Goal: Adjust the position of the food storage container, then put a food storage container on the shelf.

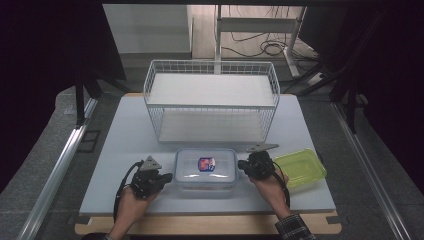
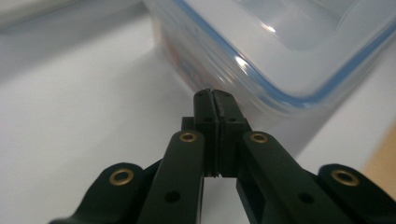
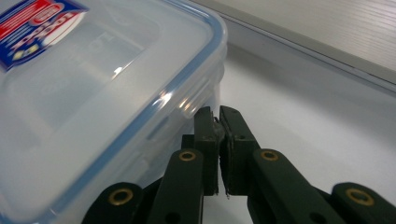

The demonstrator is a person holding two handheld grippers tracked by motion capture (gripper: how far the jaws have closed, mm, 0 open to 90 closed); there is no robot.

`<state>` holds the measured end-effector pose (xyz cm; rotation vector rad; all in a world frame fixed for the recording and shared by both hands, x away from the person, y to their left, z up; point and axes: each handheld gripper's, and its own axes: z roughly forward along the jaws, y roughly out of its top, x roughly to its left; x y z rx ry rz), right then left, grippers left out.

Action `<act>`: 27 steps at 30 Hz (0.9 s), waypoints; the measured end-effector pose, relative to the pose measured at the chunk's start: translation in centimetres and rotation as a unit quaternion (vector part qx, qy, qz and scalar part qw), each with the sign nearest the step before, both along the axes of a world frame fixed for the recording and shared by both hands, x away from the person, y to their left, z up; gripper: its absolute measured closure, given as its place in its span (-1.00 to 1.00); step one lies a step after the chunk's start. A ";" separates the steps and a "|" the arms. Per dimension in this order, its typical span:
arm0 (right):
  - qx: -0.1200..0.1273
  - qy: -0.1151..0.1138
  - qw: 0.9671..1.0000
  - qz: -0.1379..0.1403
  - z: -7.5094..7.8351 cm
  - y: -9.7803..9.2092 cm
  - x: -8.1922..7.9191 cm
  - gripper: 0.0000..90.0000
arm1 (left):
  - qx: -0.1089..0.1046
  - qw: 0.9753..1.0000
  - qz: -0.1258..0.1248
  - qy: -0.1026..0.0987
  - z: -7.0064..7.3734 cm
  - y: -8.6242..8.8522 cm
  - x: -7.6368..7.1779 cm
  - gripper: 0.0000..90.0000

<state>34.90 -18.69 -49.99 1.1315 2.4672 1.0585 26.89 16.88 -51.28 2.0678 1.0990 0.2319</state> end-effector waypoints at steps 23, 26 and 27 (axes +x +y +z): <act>0.024 -0.032 0.999 -0.016 2.5 -3.1 -1.3 -0.20 | -0.008 0.999 0.031 -0.043 0.2 3.0 0.8 -0.60; 0.035 -0.034 0.999 -0.006 2.8 -3.0 -1.4 -0.40 | -0.025 0.998 0.022 -0.049 0.6 3.1 0.8 -0.69; 0.040 -0.032 0.999 -0.002 2.9 -2.9 -1.5 -0.45 | -0.029 0.998 0.023 -0.045 0.8 3.1 0.8 -0.72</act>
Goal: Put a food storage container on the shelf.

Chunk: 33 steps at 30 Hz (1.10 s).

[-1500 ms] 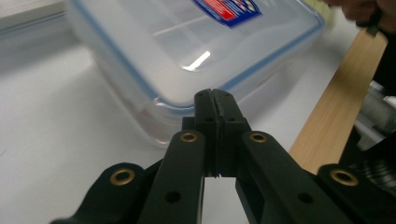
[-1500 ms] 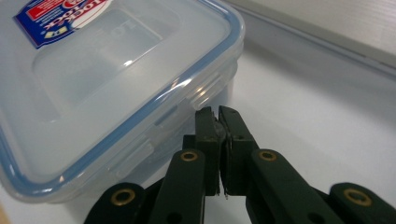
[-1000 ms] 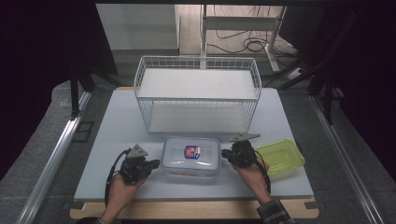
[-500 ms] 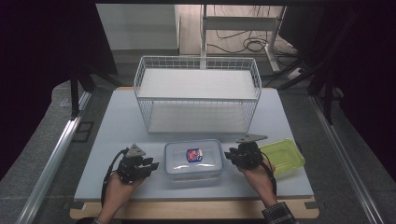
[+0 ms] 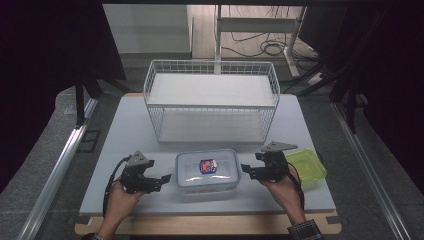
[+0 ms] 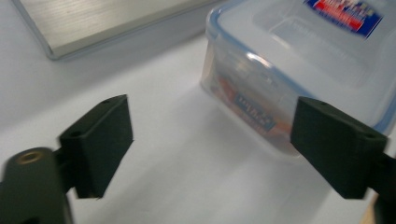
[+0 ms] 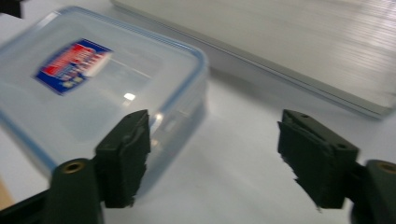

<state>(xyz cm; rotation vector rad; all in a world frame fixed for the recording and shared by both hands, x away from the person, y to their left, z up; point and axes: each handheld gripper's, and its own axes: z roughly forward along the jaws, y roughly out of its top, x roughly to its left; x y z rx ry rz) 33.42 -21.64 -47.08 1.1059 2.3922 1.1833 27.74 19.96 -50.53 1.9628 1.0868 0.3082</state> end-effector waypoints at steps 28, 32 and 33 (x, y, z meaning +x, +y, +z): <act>0.063 0.146 0.985 0.073 -2.5 4.1 1.7 -0.90 | -0.079 0.984 -0.096 0.127 -0.9 -4.9 3.6 -1.00; 0.087 0.177 0.977 0.080 -3.1 4.0 2.2 -0.88 | -0.085 0.981 -0.100 0.143 -0.9 -4.7 3.5 -0.96; 0.088 0.182 0.976 0.080 -3.1 3.9 2.3 -0.86 | -0.088 0.980 -0.100 0.146 -1.0 -4.6 3.4 -0.94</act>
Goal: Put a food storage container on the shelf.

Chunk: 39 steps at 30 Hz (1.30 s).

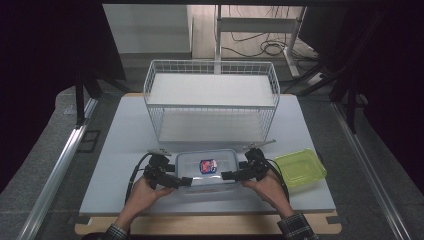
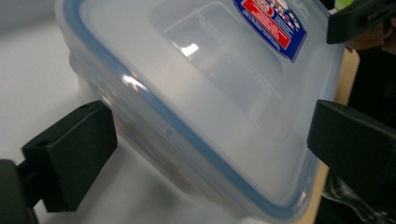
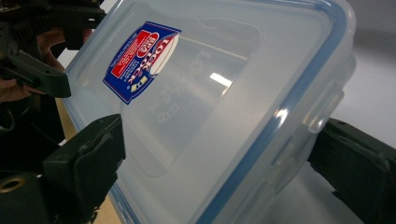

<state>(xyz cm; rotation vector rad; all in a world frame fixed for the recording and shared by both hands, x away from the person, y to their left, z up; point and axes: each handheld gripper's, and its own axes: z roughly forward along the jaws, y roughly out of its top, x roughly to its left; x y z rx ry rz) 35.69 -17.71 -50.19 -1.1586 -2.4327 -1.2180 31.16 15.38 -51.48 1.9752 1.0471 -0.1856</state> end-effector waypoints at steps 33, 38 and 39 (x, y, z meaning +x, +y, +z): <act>0.046 -0.033 0.997 -0.044 2.5 -2.8 -3.0 0.12 | -0.081 0.994 0.069 -0.038 1.6 2.7 -1.9 0.16; 0.049 -0.047 0.997 -0.041 2.6 -2.7 -3.0 0.12 | -0.073 0.994 0.068 -0.046 1.7 2.8 -1.8 0.16; 0.047 -0.046 0.997 -0.039 2.4 -2.7 -2.9 0.12 | -0.075 0.994 0.067 -0.039 1.4 2.8 -1.6 0.16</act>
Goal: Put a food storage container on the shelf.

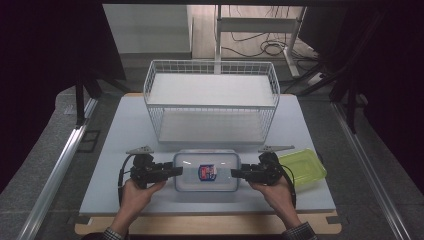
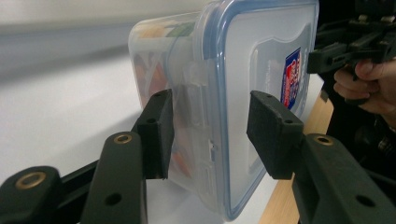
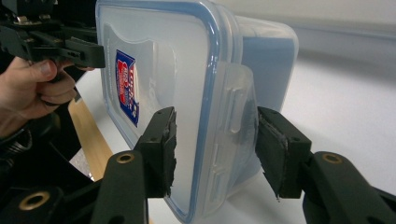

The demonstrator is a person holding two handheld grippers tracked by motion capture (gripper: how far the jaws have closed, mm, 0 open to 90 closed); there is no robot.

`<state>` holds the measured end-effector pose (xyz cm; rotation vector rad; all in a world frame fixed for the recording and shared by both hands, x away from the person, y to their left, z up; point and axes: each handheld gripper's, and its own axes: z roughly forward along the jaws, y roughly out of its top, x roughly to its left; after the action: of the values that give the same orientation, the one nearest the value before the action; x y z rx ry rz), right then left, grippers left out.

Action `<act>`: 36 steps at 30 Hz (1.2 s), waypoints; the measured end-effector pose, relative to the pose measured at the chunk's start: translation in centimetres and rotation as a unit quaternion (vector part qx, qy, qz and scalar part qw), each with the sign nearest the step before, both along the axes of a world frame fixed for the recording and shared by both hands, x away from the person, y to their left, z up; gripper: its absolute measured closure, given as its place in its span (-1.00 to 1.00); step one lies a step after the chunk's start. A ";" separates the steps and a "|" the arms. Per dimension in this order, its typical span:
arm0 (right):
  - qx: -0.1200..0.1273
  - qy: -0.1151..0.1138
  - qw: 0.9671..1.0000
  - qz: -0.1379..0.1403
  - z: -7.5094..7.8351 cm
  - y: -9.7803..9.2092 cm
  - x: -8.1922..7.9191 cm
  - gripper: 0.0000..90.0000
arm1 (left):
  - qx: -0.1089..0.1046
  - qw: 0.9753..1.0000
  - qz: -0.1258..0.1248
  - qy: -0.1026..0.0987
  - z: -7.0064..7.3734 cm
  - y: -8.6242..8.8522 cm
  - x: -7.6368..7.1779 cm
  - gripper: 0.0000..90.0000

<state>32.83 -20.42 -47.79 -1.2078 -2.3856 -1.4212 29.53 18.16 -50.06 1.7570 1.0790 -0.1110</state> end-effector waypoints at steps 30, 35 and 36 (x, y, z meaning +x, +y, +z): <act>0.024 0.016 0.999 -0.015 -1.3 -0.2 -0.3 0.06 | -0.015 1.000 0.000 0.013 -1.0 0.0 -0.9 0.17; 0.028 0.018 0.999 -0.025 -1.2 -0.2 -0.4 0.07 | -0.025 0.999 0.007 0.022 -0.6 0.0 -0.5 0.17; 0.030 0.015 0.999 -0.025 -1.1 -0.3 -0.4 0.08 | -0.029 0.999 0.006 0.020 -0.4 0.1 -0.3 0.17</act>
<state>32.48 -20.69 -48.87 -1.2742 -2.2919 -1.4665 29.18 18.24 -50.44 1.7027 1.1054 -0.1685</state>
